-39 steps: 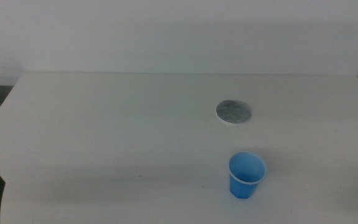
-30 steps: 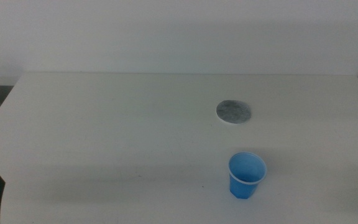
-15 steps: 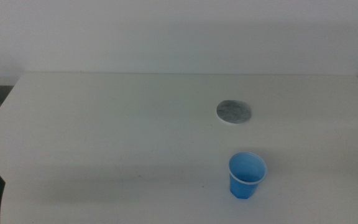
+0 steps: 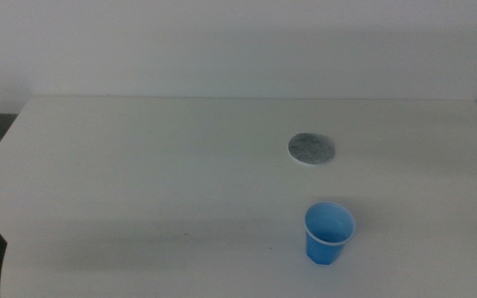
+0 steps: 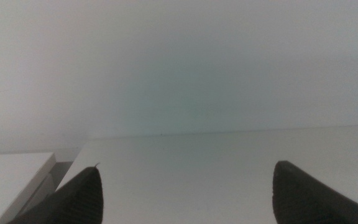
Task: Place an empty cup on a cup mat.
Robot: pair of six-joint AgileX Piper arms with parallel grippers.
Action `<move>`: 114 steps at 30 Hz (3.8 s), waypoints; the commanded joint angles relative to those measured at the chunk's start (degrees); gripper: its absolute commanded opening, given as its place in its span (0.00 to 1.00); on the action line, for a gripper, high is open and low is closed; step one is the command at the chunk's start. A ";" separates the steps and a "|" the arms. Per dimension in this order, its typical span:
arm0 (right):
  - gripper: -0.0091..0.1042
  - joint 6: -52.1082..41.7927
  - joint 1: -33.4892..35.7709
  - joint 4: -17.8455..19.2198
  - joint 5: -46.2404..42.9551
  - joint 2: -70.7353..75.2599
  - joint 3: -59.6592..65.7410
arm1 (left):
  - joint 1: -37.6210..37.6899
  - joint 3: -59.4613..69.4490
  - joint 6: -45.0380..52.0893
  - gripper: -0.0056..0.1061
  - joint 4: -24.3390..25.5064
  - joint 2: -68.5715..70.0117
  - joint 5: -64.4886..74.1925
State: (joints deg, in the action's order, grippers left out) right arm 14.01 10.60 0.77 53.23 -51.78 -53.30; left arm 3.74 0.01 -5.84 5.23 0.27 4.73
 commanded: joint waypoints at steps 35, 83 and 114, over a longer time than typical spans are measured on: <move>0.89 30.10 22.76 8.53 0.35 -35.17 -12.53 | 0.19 -0.01 -0.26 0.89 -0.18 -0.27 -0.64; 0.53 31.54 22.64 9.06 -2.25 -50.39 -12.32 | 0.19 -0.01 -0.02 0.89 -0.18 -0.27 -0.64; 0.06 28.27 22.64 8.34 -3.31 -49.61 -12.43 | 0.19 -0.01 -0.25 0.89 -0.18 -0.27 -0.64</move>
State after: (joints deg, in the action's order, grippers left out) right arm 43.75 33.21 8.94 49.43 -102.12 -65.57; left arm 3.74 0.01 -5.84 5.23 0.27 4.73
